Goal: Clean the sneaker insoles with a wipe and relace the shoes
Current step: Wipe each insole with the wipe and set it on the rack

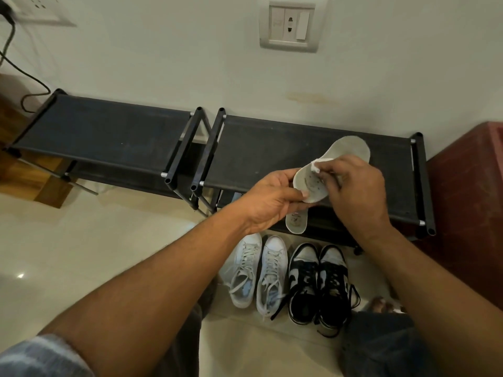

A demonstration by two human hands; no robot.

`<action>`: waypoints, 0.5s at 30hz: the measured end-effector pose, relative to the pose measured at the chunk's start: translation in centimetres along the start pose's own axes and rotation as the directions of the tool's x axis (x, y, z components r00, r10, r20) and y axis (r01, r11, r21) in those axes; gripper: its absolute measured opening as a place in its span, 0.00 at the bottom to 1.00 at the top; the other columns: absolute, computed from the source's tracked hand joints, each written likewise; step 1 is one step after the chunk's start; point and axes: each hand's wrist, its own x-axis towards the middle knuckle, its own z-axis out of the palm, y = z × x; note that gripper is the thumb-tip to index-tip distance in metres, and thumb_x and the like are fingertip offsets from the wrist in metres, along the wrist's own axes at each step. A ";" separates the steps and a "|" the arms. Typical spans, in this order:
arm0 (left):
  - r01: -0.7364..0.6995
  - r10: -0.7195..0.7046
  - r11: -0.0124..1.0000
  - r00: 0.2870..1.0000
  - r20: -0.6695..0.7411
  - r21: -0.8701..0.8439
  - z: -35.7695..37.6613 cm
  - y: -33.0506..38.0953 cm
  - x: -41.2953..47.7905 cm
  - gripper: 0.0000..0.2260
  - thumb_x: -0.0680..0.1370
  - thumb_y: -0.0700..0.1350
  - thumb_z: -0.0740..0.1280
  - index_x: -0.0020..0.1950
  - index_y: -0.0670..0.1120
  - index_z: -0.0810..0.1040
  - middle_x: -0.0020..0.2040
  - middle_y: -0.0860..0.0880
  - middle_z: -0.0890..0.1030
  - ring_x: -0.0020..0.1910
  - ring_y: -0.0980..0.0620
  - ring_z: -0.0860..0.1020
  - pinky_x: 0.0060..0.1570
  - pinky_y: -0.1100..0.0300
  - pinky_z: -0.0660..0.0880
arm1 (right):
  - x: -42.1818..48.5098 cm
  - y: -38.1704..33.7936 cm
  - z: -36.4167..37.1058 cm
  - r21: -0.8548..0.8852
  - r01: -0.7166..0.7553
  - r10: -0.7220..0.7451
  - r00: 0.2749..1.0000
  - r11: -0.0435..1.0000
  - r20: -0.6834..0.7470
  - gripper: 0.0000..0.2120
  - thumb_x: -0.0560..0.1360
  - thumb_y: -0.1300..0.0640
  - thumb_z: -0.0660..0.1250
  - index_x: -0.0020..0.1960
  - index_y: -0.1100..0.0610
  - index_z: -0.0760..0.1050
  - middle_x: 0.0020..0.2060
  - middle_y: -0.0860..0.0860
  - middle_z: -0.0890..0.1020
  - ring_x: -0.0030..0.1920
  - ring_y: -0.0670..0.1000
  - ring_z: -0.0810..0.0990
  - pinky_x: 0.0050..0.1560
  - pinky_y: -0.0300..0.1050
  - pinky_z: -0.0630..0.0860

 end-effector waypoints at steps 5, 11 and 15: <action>-0.008 0.008 0.999 1.000 0.002 0.043 -0.2 -0.2 0.0 0.20 0.82 0.25 0.61 0.75 0.32 0.71 0.65 0.34 0.79 0.67 0.38 0.78 0.73 0.46 0.75 | -0.6 -0.6 0.3 0.028 0.142 -0.144 0.986 0.989 0.079 0.10 0.77 0.62 0.73 0.57 0.56 0.86 0.49 0.51 0.85 0.50 0.52 0.83 0.52 0.49 0.81; -0.003 0.004 0.999 1.000 -0.024 0.045 -0.4 -0.7 -0.2 0.17 0.82 0.26 0.61 0.71 0.31 0.73 0.60 0.34 0.80 0.60 0.42 0.81 0.69 0.48 0.78 | -1.3 -2.6 1.0 0.011 0.261 -0.260 0.957 0.965 0.125 0.10 0.74 0.67 0.74 0.53 0.59 0.86 0.45 0.55 0.85 0.47 0.57 0.83 0.48 0.53 0.81; 0.020 -0.019 0.999 1.000 -0.012 0.034 -0.1 -0.3 0.1 0.20 0.81 0.26 0.63 0.74 0.31 0.72 0.66 0.33 0.79 0.67 0.36 0.78 0.74 0.42 0.73 | -0.1 -0.6 0.3 -0.001 0.037 -0.037 0.998 0.999 0.042 0.10 0.76 0.64 0.73 0.57 0.57 0.86 0.47 0.52 0.85 0.48 0.54 0.83 0.50 0.49 0.80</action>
